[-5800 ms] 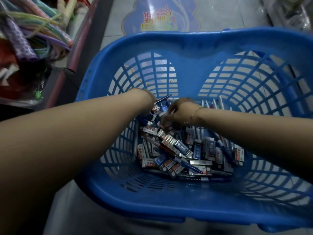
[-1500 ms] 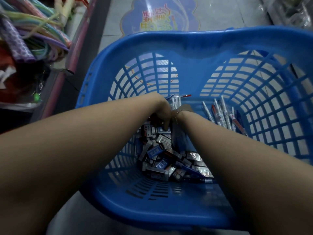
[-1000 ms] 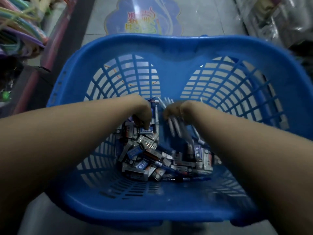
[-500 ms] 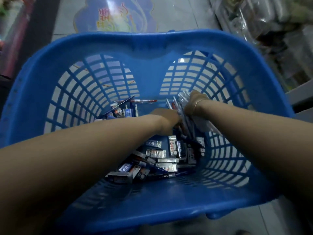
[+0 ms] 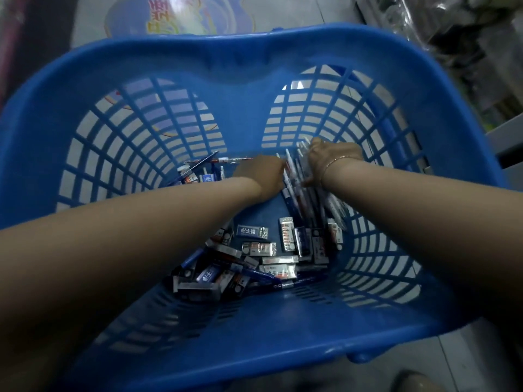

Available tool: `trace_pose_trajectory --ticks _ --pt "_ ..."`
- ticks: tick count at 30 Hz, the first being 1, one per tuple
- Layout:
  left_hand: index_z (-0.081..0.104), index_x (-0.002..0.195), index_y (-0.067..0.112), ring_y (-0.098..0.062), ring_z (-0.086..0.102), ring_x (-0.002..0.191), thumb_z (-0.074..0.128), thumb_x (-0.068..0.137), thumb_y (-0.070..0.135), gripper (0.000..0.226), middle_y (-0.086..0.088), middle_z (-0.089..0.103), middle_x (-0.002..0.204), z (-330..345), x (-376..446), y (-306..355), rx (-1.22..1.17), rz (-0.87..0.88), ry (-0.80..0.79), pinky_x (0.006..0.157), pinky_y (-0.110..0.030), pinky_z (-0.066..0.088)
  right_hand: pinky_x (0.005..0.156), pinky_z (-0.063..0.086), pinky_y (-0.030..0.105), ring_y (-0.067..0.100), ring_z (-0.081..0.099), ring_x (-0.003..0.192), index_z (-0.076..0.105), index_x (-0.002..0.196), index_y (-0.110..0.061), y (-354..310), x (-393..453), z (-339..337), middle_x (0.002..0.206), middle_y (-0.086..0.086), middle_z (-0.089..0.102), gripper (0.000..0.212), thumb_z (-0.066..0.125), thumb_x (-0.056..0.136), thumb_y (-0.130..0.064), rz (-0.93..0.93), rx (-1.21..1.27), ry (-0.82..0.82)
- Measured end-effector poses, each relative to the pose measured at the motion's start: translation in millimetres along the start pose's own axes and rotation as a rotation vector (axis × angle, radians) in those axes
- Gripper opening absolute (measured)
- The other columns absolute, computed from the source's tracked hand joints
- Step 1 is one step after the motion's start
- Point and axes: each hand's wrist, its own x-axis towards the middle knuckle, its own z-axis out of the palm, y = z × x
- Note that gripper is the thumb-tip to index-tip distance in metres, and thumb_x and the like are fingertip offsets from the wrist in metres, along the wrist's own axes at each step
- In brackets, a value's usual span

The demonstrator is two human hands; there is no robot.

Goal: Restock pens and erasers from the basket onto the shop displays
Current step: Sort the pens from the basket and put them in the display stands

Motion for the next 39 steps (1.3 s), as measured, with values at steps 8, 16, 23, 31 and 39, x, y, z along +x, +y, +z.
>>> trace_pose_trajectory --ticks 8,16,23,31,39 --pt "0.056 0.078 0.029 -0.013 0.052 0.075 0.065 0.081 0.053 0.026 0.002 0.054 0.086 20.8 -37.4 21.1 -0.346 -0.128 -0.292 0.052 -0.020 0.035 0.050 0.055 0.022 0.018 0.063 0.063 0.059 0.103 -0.007 4.7 -37.8 -18.1 0.083 0.011 0.062 0.017 0.065 0.087 -0.012 -0.228 0.043 -0.280" --pt "0.050 0.124 0.009 -0.028 0.054 0.111 0.077 0.072 0.034 0.064 -0.012 0.053 0.122 46.6 -45.8 44.5 -0.273 -0.160 -0.196 0.090 -0.038 0.050 0.092 0.043 0.027 0.022 0.055 0.118 0.051 0.131 -0.007 -7.3 -64.9 17.6 0.131 0.009 0.057 0.045 0.062 0.090 -0.023 -0.473 -0.266 -0.397" --pt "0.064 0.087 0.011 -0.017 0.054 0.073 0.065 0.086 0.027 0.016 -0.003 0.059 0.084 35.4 -35.1 42.1 -0.212 -0.187 -0.373 0.058 -0.026 0.044 0.084 0.050 0.034 0.019 0.054 0.117 0.048 0.133 -0.016 -10.1 -55.5 32.7 0.131 0.001 0.054 0.052 0.067 0.086 -0.025 -0.321 -0.275 -0.329" --pt "0.053 0.067 0.010 -0.010 0.051 0.043 0.061 0.089 0.012 0.024 -0.002 0.055 0.057 5.0 -28.0 14.9 -0.590 -0.287 -0.529 0.042 -0.016 0.045 0.061 0.048 0.026 0.014 0.061 0.105 0.054 0.127 -0.016 -5.6 -51.2 29.4 0.121 0.000 0.060 0.050 0.072 0.082 -0.024 -0.274 -0.287 -0.374" --pt "0.044 0.073 0.003 -0.017 0.047 0.044 0.039 0.083 0.001 0.012 -0.011 0.053 0.060 -17.9 -36.5 -2.8 -0.627 -0.446 -0.472 0.039 -0.017 0.044 0.043 0.051 0.021 0.019 0.064 0.060 0.060 0.117 0.003 -8.9 -51.2 20.8 0.087 0.012 0.067 0.035 0.066 0.087 -0.014 -0.152 -0.001 -0.647"
